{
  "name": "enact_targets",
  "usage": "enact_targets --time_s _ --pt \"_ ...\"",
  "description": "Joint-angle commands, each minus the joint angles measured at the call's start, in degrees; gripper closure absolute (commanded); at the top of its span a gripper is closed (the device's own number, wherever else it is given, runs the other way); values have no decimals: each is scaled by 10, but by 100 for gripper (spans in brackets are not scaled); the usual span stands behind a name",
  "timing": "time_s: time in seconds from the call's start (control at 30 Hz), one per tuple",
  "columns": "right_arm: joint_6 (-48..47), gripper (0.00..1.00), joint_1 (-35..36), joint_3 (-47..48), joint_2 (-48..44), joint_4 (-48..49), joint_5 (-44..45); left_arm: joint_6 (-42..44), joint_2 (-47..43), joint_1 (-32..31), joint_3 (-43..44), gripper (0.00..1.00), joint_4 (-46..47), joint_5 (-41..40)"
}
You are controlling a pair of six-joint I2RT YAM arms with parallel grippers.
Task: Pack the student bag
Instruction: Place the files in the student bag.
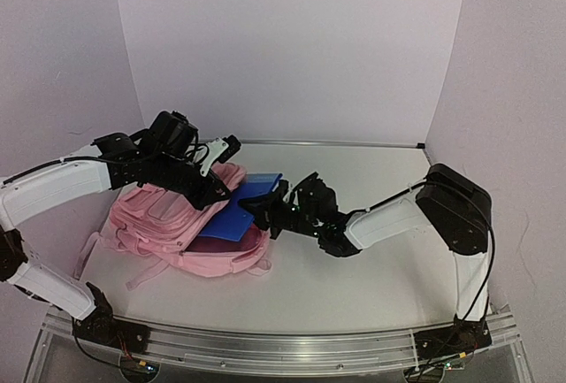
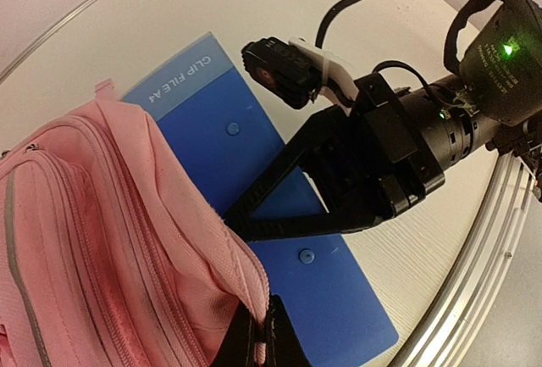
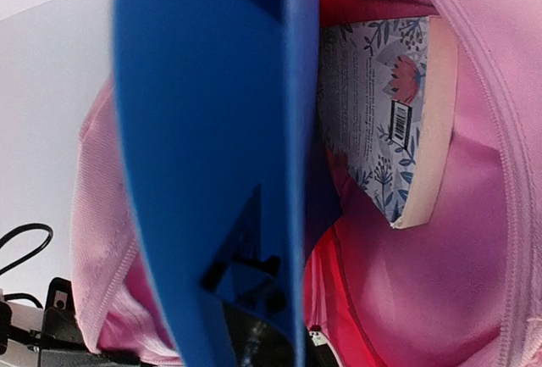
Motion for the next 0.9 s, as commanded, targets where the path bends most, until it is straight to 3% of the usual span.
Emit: enact_targets --time_s 0.0,0.33,0.57,0.87 --pt "-22 100 23 57 46 -29 10 1 0 -12 77 100 137 126" --pt "14 100 45 26 79 -48 113 -9 -9 -12 85 100 150 159" --pt "-8 100 59 127 131 -85 82 -10 3 -12 95 100 151 191" --pt "-31 100 61 174 162 -92 103 -31 36 -13 114 100 140 280"
